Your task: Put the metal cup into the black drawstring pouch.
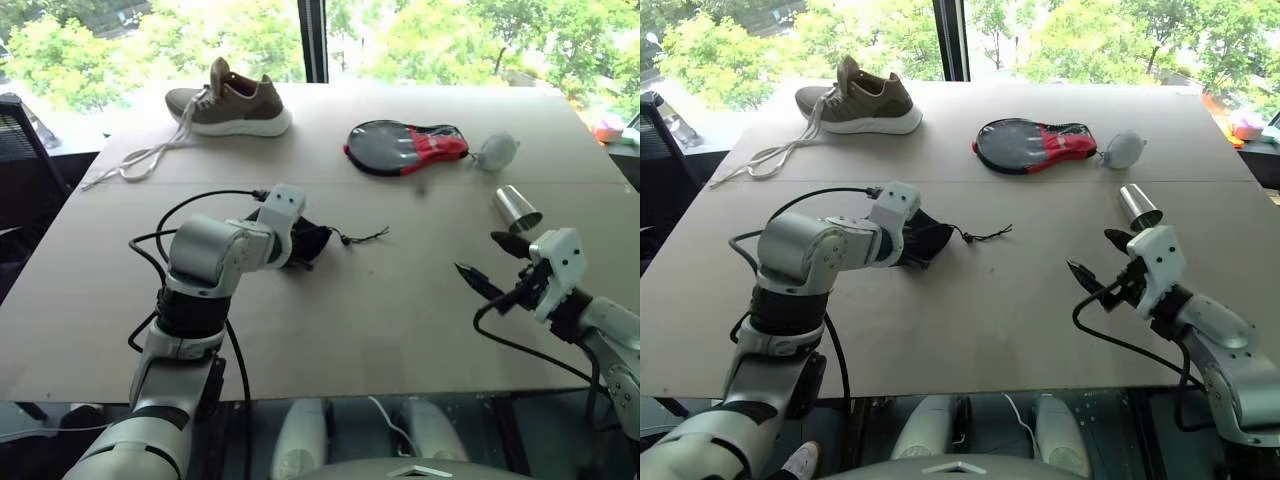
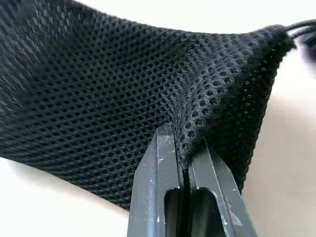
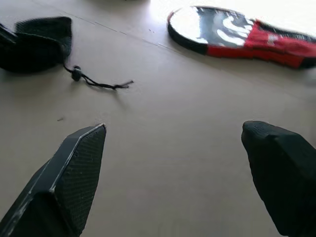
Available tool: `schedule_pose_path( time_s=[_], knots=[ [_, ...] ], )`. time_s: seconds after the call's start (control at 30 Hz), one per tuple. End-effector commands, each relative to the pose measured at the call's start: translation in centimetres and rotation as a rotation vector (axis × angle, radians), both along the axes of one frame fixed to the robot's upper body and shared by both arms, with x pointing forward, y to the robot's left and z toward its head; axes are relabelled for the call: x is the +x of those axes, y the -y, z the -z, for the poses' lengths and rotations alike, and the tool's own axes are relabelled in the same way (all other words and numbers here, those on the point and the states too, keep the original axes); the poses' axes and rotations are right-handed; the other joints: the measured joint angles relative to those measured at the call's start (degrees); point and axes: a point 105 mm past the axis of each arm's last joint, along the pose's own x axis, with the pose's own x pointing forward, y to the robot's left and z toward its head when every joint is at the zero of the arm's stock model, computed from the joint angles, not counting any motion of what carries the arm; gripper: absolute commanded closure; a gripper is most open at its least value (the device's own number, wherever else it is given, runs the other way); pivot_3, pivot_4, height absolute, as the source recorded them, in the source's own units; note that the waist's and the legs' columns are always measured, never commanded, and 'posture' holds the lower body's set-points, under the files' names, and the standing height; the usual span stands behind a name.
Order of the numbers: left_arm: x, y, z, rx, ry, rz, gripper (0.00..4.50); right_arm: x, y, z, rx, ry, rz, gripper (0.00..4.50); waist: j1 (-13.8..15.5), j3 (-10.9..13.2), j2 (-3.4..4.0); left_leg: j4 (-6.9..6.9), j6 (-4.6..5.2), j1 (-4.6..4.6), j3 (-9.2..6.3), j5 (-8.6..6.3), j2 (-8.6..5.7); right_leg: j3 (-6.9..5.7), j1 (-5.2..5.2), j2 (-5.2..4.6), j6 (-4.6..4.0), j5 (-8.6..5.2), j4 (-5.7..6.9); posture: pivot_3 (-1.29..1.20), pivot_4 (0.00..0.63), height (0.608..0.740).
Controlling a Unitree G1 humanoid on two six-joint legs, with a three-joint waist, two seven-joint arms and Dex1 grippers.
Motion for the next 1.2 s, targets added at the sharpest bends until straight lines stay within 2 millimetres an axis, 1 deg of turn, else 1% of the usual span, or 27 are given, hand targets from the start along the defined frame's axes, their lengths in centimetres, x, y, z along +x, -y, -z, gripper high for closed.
schedule_pose_path(
  time_s=[0.03, 0.1, 0.2, 0.43, 0.53, 0.57, 0.6, 0.67, 0.7, 0.73, 0.83, 0.87, 0.93, 0.97, 1.0, 1.03, 1.07, 1.1, 1.13, 1.2],
  knots=[
    [0.6, -0.2, -1.2, -0.034, 0.031, -0.023, 4.46, 2.5, 2.6, 0.0, 0.097, -0.1, 0.214, 0.0, 0.01, 0.0, 0.01, 0.0, 0.0, 0.0, -0.01, 0.0, 0.02, 0.0, 0.0, 0.01, 0.0, 0.0, 0.01, 0.0, 0.15, 0.74],
    [0.7, -0.2, -1.3, -0.04, 0.036, -0.036, 4.46, 3.8, 3.7, 0.3, 0.14, -0.134, 0.302, 0.0, 0.04, 0.01, 0.01, -0.02, 0.0, -0.02, 0.0, 0.0, 0.0, 0.0, -0.02, 0.01, 0.0, 0.0, 0.02, 0.0, 0.15, 0.74],
    [0.8, -0.3, -1.5, -0.039, 0.049, -0.046, 4.46, 5.1, 4.6, 0.3, 0.182, -0.14, 0.377, 0.0, 0.22, 0.01, 0.02, -0.02, 0.0, -0.08, 0.01, 0.0, -0.04, 0.0, -0.06, -0.03, 0.0, 0.0, 0.0, 0.0, 0.15, 0.74],
    [0.5, -0.7, -1.5, -0.03, 0.064, -0.064, 4.46, 7.9, 5.8, 0.1, 0.199, -0.109, 0.474, 0.0, -0.03, 0.03, 0.05, -0.1, -0.15, -0.12, 0.11, 0.08, -0.05, 0.09, -0.17, -0.04, 0.02, 0.01, -0.03, 0.0, 0.15, 0.74],
    [0.4, -1.0, -1.4, -0.03, 0.07, -0.077, 4.46, 9.1, 6.2, -0.5, 0.215, -0.059, 0.497, 0.0, -0.15, 0.03, 0.05, -0.12, -0.18, -0.17, 0.17, 0.1, -0.05, 0.16, -0.27, -0.03, 0.02, 0.01, 0.01, 0.0, 0.15, 0.74],
    [0.4, -1.0, -1.3, -0.03, 0.071, -0.079, 4.5, 9.4, 6.4, -0.6, 0.207, -0.043, 0.504, 0.55, -0.21, 0.03, 0.05, -0.13, -0.19, -0.17, 0.2, 0.11, -0.05, 0.2, -0.29, -0.03, 0.03, 0.01, 0.02, 0.0, 0.15, 0.74],
    [0.3, -1.0, -1.3, -0.031, 0.073, -0.081, 4.5, 9.8, 6.4, -0.6, 0.213, -0.03, 0.504, 0.82, -0.32, 0.04, 0.06, -0.13, -0.2, -0.19, 0.22, 0.11, -0.05, 0.23, -0.33, -0.03, 0.03, 0.02, 0.02, 0.0, 0.15, 0.74],
    [0.3, -0.9, -1.4, -0.036, 0.078, -0.082, 4.5, 10.3, 6.5, -0.5, 0.219, -0.023, 0.511, 1.84, -0.38, 0.04, 0.06, -0.12, -0.22, -0.27, 0.22, 0.13, -0.04, 0.23, -0.42, -0.03, 0.03, 0.02, 0.03, 0.0, 0.15, 0.74],
    [0.3, -0.9, -1.4, -0.038, 0.08, -0.082, 4.5, 10.5, 6.5, -0.4, 0.217, -0.02, 0.514, 2.13, -0.43, 0.03, 0.06, -0.12, -0.22, -0.27, 0.23, 0.13, -0.04, 0.23, -0.43, -0.03, 0.03, 0.02, 0.04, 0.0, 0.15, 0.74],
    [0.3, -0.8, -1.5, -0.04, 0.083, -0.082, 4.5, 10.6, 6.5, -0.4, 0.221, -0.013, 0.51, 2.71, -0.48, 0.04, 0.06, -0.12, -0.23, -0.28, 0.23, 0.13, -0.04, 0.23, -0.44, -0.03, 0.03, 0.02, 0.05, 0.0, 0.15, 0.74],
    [0.5, -0.8, -2.0, -0.054, 0.096, -0.082, 4.5, 10.7, 6.3, -0.9, 0.252, 0.027, 0.494, 4.22, -0.61, 0.05, 0.08, -0.12, -0.23, -0.3, 0.22, 0.13, -0.04, 0.22, -0.46, -0.04, 0.03, 0.02, 0.07, 0.0, 0.15, 0.74],
    [0.5, -0.8, -2.2, -0.062, 0.101, -0.08, 4.5, 10.5, 6.2, -1.2, 0.256, 0.044, 0.477, 4.43, -0.73, 0.06, 0.1, -0.12, -0.23, -0.32, 0.22, 0.13, -0.04, 0.23, -0.48, -0.04, 0.03, 0.02, 0.07, 0.0, 0.15, 0.74],
    [0.6, -0.5, -2.5, -0.091, 0.108, -0.06, 4.5, 9.8, 5.5, -1.9, 0.241, 0.079, 0.411, 4.43, -0.82, 0.06, 0.1, -0.12, -0.24, -0.37, 0.23, 0.14, -0.03, 0.23, -0.52, -0.04, 0.04, 0.02, 0.09, 0.0, 0.15, 0.74],
    [0.6, -0.1, -2.7, -0.118, 0.113, -0.037, 4.5, 9.3, 4.8, -2.3, 0.225, 0.1, 0.363, 4.43, -0.8, 0.07, 0.12, -0.12, -0.24, -0.38, 0.22, 0.14, -0.03, 0.22, -0.53, -0.04, 0.04, 0.02, 0.09, 0.0, 0.15, 0.74],
    [0.6, 0.2, -2.9, -0.148, 0.115, -0.017, 4.5, 8.4, 3.8, -2.8, 0.194, 0.122, 0.292, 4.43, -0.78, 0.08, 0.13, -0.13, -0.24, -0.41, 0.2, 0.14, -0.03, 0.2, -0.54, -0.04, 0.04, 0.02, 0.09, 0.0, 0.15, 0.74],
    [0.6, 0.3, -3.0, -0.171, 0.113, -0.008, 4.5, 7.4, 2.4, -3.1, 0.155, 0.139, 0.205, 4.43, -0.83, 0.09, 0.15, -0.12, -0.25, -0.45, 0.19, 0.13, -0.03, 0.17, -0.58, -0.04, 0.04, 0.02, 0.08, 0.0, 0.15, 0.74],
    [0.6, 0.5, -3.1, -0.2, 0.114, -0.005, 4.5, 5.9, 0.4, -3.3, 0.13, 0.148, 0.081, 4.43, -0.87, 0.1, 0.16, -0.12, -0.25, -0.49, 0.17, 0.13, -0.03, 0.16, -0.6, -0.04, 0.04, 0.02, 0.08, 0.0, 0.15, 0.74],
    [0.6, 0.5, -3.1, -0.218, 0.118, -0.002, 4.5, 4.5, -1.2, -3.3, 0.131, 0.138, -0.018, 4.43, -0.77, 0.08, 0.2, -0.12, -0.25, -0.52, 0.17, 0.13, -0.03, 0.16, -0.63, -0.05, 0.04, 0.02, 0.08, 0.0, 0.15, 0.74],
    [0.6, 0.7, -3.1, -0.229, 0.123, 0.011, 4.5, 2.5, -3.4, -3.1, 0.143, 0.114, -0.146, 4.43, -0.79, 0.08, 0.21, -0.11, -0.25, -0.63, 0.13, 0.14, -0.04, 0.12, -0.72, -0.06, 0.04, 0.02, 0.08, 0.0, 0.15, 0.74],
    [0.4, 0.9, -3.1, -0.253, 0.125, 0.036, 4.5, -0.3, -6.1, -2.9, 0.176, 0.071, -0.294, 4.43, -1.2, 0.09, 0.2, -0.08, -0.26, -0.76, 0.07, 0.14, 0.01, 0.07, -0.82, 0.01, 0.04, 0.02, 0.08, 0.0, 0.15, 0.74]
  ],
)
